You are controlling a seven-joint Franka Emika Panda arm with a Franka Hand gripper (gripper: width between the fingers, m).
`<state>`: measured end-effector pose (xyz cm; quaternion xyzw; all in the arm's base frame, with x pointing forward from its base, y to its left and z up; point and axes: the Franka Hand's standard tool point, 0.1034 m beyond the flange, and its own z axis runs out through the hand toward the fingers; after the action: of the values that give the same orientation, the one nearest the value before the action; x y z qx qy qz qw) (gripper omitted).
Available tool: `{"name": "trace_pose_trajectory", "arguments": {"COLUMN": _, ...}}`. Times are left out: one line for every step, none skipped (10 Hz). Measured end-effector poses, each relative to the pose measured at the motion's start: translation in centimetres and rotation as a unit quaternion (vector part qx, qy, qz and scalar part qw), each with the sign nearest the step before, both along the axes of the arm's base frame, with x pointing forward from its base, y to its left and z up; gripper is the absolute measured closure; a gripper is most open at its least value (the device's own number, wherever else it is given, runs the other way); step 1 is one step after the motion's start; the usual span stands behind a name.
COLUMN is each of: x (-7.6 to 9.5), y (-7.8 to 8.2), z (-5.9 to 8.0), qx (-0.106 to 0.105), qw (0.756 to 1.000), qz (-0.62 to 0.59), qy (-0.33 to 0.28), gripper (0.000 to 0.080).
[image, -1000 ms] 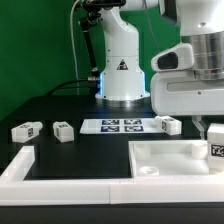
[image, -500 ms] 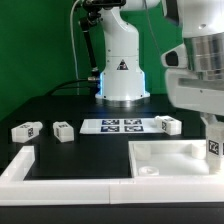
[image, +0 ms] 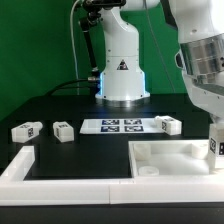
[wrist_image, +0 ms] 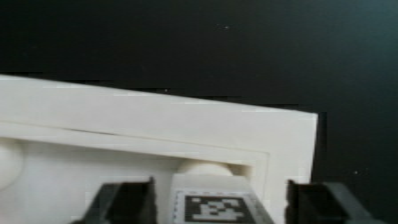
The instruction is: Assemble square table
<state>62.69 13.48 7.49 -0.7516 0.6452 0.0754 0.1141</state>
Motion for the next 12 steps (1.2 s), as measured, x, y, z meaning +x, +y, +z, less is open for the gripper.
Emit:
{"name": "trace_pose_trajectory", "arguments": {"x": 0.0, "y": 0.0, "z": 0.0, "qx": -0.001, "qw": 1.000, "qz": 0.008, "qy": -0.003, "gripper": 0.0314}}
{"name": "trace_pose_trajectory", "arguments": {"x": 0.1, "y": -0.1, "z": 0.2, "qx": -0.008, "qw": 0.996, "qz": 0.088, "qy": -0.026, "gripper": 0.0314}}
{"name": "trace_pose_trajectory", "arguments": {"x": 0.2, "y": -0.3, "z": 0.5, "qx": -0.021, "qw": 0.981, "qz": 0.184, "qy": -0.051, "gripper": 0.0181}}
{"name": "trace_pose_trajectory", "arguments": {"x": 0.2, "y": -0.6, "z": 0.4, "qx": -0.025, "qw": 0.970, "qz": 0.233, "qy": -0.063, "gripper": 0.0159}}
{"name": "trace_pose_trajectory", "arguments": {"x": 0.2, "y": -0.5, "z": 0.3, "qx": -0.025, "qw": 0.963, "qz": 0.259, "qy": -0.070, "gripper": 0.0159}}
{"name": "trace_pose_trajectory", "arguments": {"x": 0.2, "y": -0.6, "z": 0.3, "qx": -0.027, "qw": 0.952, "qz": 0.296, "qy": -0.079, "gripper": 0.0151}}
{"name": "trace_pose_trajectory", "arguments": {"x": 0.2, "y": -0.6, "z": 0.3, "qx": -0.028, "qw": 0.942, "qz": 0.323, "qy": -0.086, "gripper": 0.0151}}
{"name": "trace_pose_trajectory", "arguments": {"x": 0.2, "y": -0.9, "z": 0.4, "qx": -0.035, "qw": 0.916, "qz": 0.388, "qy": -0.098, "gripper": 0.0150}}
{"name": "trace_pose_trajectory", "arguments": {"x": 0.5, "y": -1.6, "z": 0.7, "qx": -0.057, "qw": 0.876, "qz": 0.467, "qy": -0.108, "gripper": 0.0150}}
{"name": "trace_pose_trajectory", "arguments": {"x": 0.6, "y": -1.8, "z": 0.8, "qx": -0.073, "qw": 0.832, "qz": 0.538, "qy": -0.117, "gripper": 0.0150}}
{"name": "trace_pose_trajectory", "arguments": {"x": 0.6, "y": -1.6, "z": 0.8, "qx": -0.085, "qw": 0.779, "qz": 0.608, "qy": -0.125, "gripper": 0.0150}}
{"name": "trace_pose_trajectory", "arguments": {"x": 0.6, "y": -1.8, "z": 0.7, "qx": -0.084, "qw": 0.781, "qz": 0.606, "qy": -0.124, "gripper": 0.0150}}
